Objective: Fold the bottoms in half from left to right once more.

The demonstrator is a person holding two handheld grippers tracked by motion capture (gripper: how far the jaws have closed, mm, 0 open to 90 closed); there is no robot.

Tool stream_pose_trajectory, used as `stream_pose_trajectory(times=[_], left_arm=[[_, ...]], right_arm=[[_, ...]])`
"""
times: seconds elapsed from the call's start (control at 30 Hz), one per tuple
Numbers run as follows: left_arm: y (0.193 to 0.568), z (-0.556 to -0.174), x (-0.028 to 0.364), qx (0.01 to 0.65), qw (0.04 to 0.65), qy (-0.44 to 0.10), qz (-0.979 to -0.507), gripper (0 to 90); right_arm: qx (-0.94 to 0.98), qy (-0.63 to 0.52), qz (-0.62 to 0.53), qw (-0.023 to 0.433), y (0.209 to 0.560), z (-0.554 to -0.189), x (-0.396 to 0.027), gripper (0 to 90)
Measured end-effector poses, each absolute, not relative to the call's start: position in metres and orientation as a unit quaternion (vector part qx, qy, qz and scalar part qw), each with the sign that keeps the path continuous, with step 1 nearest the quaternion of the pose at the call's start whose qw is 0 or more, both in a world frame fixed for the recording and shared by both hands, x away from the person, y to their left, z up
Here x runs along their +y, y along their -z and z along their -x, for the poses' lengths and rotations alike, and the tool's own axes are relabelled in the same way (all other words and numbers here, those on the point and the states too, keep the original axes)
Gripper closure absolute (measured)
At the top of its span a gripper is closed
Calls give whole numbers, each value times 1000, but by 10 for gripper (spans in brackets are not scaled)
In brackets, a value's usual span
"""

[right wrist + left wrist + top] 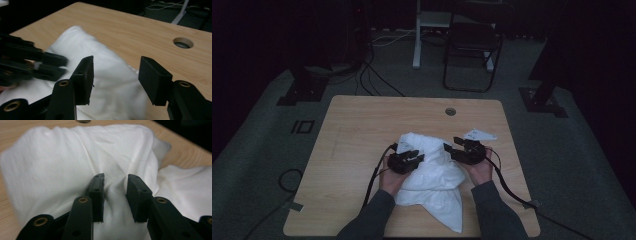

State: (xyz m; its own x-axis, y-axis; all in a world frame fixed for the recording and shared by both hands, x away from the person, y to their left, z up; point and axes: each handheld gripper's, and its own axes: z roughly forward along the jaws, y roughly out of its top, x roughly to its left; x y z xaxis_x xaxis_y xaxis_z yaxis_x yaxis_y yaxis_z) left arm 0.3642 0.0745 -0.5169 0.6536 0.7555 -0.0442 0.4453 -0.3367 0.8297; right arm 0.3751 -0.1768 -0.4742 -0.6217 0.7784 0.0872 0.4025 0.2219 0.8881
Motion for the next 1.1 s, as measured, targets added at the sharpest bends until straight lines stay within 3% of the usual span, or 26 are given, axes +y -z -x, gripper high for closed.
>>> stream_pose_trajectory(times=[0.13, 0.43, 0.63, 0.8, 1.1], left_arm=[[523, -358, 58, 368, 409, -226, -804, 701], [528, -362, 61, 374, 418, -223, -798, 720], [529, -370, 60, 375, 416, -229, -797, 716], [517, -371, 75, 365, 458, -174, -792, 608], [493, -342, 111, 369, 474, -206, -773, 523]], right_arm=[[781, -456, -381, 192, 487, -374, -167, 470], [811, -395, -402, 160, 537, -386, -156, 528], [809, -389, -416, 146, 549, -395, -153, 537], [810, -385, -417, 146, 552, -397, -151, 543], [807, -390, -420, 142, 552, -396, -153, 543]])
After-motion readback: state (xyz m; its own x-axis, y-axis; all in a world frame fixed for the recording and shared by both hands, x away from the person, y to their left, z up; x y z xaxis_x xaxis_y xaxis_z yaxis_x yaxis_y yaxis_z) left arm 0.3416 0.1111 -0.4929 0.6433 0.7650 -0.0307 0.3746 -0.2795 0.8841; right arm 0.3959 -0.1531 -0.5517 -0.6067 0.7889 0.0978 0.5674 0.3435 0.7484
